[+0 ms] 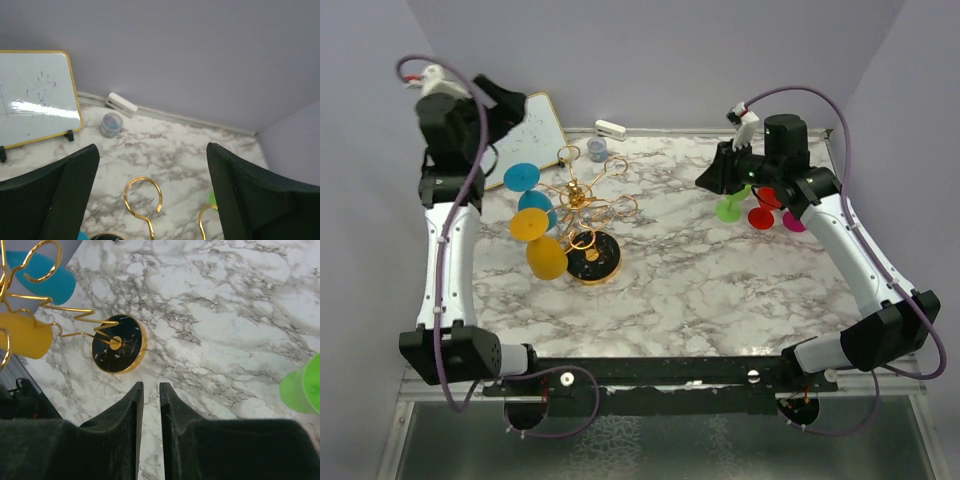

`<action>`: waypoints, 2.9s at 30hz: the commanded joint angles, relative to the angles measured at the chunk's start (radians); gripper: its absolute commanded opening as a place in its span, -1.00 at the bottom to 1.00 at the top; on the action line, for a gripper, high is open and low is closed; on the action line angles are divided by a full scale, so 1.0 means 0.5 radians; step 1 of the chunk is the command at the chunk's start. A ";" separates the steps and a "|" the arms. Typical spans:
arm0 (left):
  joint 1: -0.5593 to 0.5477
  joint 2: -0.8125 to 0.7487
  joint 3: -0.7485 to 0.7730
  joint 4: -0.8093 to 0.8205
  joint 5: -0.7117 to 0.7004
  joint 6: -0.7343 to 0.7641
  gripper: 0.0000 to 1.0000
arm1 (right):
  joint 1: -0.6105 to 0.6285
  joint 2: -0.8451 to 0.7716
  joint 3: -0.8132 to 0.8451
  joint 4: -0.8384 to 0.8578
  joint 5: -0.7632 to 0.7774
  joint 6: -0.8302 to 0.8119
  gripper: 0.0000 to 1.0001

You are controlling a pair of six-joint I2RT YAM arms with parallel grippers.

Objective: Take the wine glass off the wine glass rack

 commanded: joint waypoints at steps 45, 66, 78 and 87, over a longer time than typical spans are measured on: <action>1.024 -0.268 -0.998 0.388 1.559 -0.767 0.01 | 0.096 -0.300 -0.406 0.486 -0.300 0.128 -0.63; 1.007 -0.312 -0.898 0.322 1.548 -0.728 -0.81 | 0.100 -0.285 -0.371 0.468 -0.264 0.156 -0.65; 1.007 -0.362 -0.950 0.574 1.603 -0.918 -0.95 | 0.100 -0.298 -0.398 0.506 -0.276 0.193 -0.66; 1.007 -0.374 -1.121 1.025 1.721 -1.281 -1.00 | 0.100 -0.315 -0.418 0.533 -0.281 0.227 -0.66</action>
